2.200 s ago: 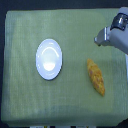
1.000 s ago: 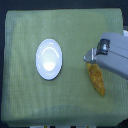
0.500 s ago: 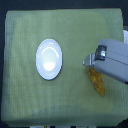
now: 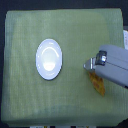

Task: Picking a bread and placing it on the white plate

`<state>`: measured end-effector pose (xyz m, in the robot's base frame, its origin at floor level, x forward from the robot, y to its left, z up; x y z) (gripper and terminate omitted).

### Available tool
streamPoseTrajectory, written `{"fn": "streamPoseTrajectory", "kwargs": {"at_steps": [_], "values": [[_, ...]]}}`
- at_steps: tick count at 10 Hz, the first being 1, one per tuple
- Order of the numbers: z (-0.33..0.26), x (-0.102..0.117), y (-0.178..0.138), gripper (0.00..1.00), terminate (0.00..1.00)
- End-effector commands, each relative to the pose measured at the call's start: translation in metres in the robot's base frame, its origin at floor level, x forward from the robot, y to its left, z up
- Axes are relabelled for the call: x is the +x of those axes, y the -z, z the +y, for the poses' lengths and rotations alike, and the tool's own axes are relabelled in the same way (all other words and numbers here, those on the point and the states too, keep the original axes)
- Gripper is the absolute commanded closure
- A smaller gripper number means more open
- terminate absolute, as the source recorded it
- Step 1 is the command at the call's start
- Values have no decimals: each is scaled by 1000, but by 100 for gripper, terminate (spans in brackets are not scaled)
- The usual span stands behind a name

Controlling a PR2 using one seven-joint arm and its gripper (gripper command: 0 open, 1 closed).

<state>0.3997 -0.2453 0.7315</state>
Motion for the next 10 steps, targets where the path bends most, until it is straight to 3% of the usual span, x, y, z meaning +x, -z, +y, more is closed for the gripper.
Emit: {"fn": "streamPoseTrajectory", "kwargs": {"at_steps": [1,2,3,10], "values": [[-4,-2,25,0,0],[-5,-1,24,0,0],[-5,-1,19,100,0],[-1,7,9,100,0]]}}
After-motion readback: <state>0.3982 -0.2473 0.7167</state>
